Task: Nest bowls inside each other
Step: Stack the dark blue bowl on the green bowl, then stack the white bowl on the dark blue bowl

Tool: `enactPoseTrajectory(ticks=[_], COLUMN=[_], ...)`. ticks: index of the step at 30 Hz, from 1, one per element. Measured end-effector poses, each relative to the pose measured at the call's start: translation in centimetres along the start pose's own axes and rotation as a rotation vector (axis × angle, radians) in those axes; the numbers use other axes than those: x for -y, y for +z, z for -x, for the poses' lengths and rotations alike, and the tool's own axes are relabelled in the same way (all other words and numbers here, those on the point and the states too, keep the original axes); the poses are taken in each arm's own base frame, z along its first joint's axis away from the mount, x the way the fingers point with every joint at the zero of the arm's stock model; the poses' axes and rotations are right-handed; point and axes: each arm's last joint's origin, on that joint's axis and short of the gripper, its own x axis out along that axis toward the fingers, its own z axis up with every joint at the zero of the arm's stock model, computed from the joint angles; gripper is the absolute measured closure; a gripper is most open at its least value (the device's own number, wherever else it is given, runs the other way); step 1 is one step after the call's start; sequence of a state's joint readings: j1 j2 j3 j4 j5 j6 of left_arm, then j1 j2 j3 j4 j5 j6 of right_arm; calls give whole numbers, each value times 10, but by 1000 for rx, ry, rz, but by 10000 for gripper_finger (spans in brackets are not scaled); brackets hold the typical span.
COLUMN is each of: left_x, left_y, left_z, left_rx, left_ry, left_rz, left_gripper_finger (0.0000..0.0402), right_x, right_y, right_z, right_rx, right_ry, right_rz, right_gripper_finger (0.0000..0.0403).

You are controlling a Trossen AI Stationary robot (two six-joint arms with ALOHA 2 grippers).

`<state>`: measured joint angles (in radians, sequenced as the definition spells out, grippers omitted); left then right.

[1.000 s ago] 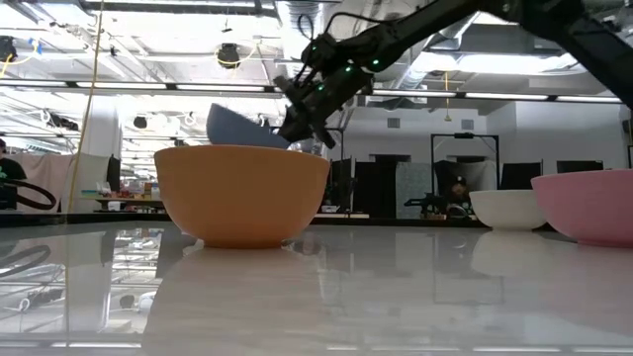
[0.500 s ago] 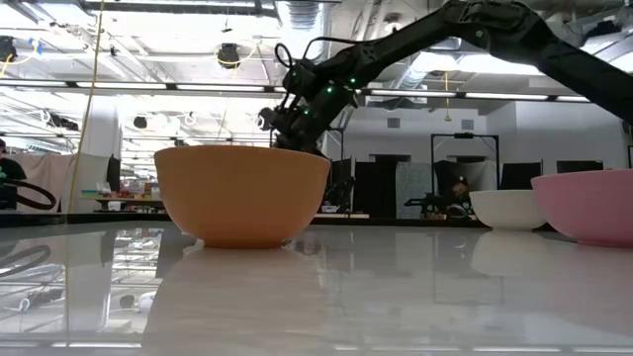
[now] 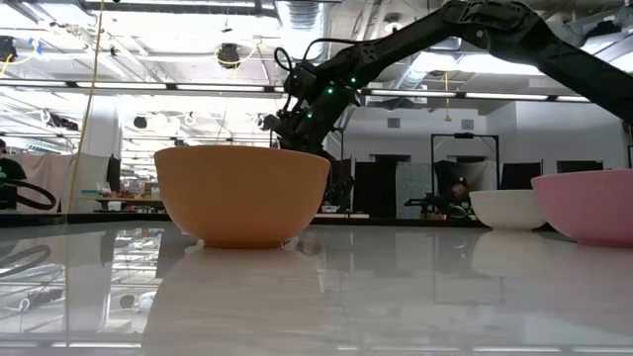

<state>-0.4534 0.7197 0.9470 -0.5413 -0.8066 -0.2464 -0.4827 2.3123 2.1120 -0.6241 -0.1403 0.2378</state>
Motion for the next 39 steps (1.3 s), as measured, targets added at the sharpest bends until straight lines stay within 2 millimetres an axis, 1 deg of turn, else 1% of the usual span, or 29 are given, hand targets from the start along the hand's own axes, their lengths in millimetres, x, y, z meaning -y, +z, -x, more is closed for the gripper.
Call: enactPoseTrajectory(ticks=[5, 9, 12, 13, 17, 19, 22, 24, 27, 30, 33, 35, 37, 39], left_x=[-1, -1, 0, 0, 3, 7, 14, 21, 30, 39, 49, 56, 63, 69], left_y=[-2, -6, -9, -9, -11, -13, -17, -24, -35, -43, -46, -46, -46, -46], left_z=[0, 0, 0, -1, -3, -4, -8, -13, -23, -33, -40, -44, -45, -45], left_rx=[-16, -51, -77, -83, -111, -130, -135, -132, -138, -138, -140, -135, -126, -115], left_ry=[4, 0, -25, -33, -67, -96, -118, -122, -123, -127, -184, -227, -261, -282], left_rz=[18, 38, 49, 47, 36, 34, 25, 10, -10, -5, 17, 30, 30, 28], left_gripper_finger=[132, 132, 132, 132, 132, 132, 132, 132, 132, 132, 132, 132, 132, 132], right_x=[-5, -11, -16, -19, -31, -35, -36, -36, -35, -30, -19, -10, 2, 16], right_y=[8, 14, 17, 20, 20, 10, -6, -16, -27, -38, -51, -63, -77, -93], right_z=[5, 18, 39, 50, 101, 128, 170, 201, 246, 285, 308, 313, 312, 305], right_rx=[65, 100, 91, 111, 66, -34, -159, -214, -238, -203, -155, -138, -145, -178], right_ry=[36, 56, 41, 33, 20, -43, -224, -321, -392, -471, -558, -663, -761, -805], right_rz=[14, 27, 64, 82, 139, 183, 211, 218, 222, 184, 101, 46, -4, -47], right_gripper_finger=[230, 202, 199, 200, 209, 213, 220, 223, 225, 225, 226, 226, 226, 226])
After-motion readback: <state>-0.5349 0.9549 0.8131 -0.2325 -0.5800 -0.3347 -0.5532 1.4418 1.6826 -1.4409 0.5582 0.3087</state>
